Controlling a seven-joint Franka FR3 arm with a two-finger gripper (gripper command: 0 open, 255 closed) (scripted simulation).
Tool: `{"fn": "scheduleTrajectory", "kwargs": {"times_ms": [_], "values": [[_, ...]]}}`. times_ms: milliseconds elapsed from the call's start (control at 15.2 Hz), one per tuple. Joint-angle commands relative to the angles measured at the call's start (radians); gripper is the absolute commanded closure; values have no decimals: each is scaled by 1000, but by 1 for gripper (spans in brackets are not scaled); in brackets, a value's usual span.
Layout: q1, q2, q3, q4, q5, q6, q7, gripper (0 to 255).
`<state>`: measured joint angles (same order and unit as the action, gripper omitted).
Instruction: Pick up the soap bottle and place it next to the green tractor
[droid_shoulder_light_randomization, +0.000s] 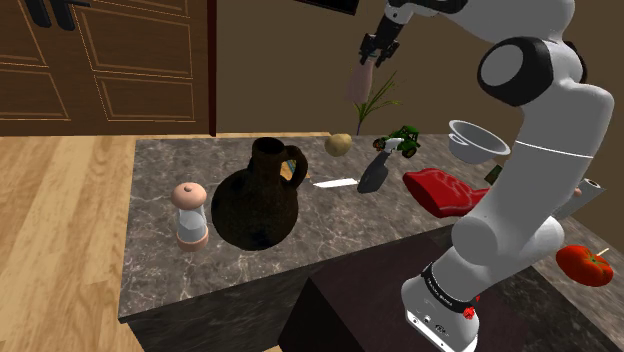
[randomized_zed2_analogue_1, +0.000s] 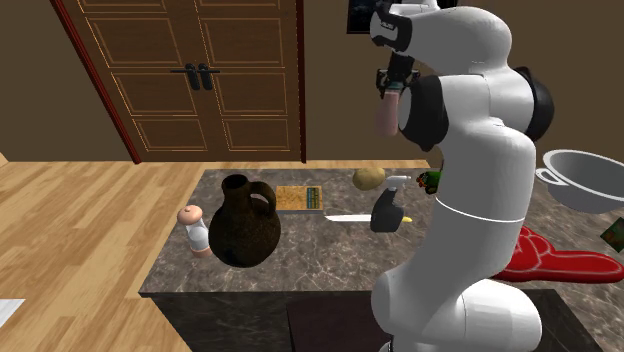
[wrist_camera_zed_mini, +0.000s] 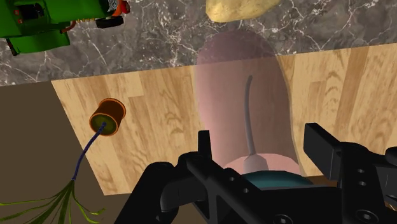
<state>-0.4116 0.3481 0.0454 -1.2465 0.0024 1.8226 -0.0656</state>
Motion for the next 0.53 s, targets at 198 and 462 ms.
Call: {"fn": "scheduleTrajectory", "kwargs": {"times_ms": [198,462], "values": [[-60,171,-19,246,21,-75,-82,255],[-84,242,-23,324,27,-84,-110,255]]}}
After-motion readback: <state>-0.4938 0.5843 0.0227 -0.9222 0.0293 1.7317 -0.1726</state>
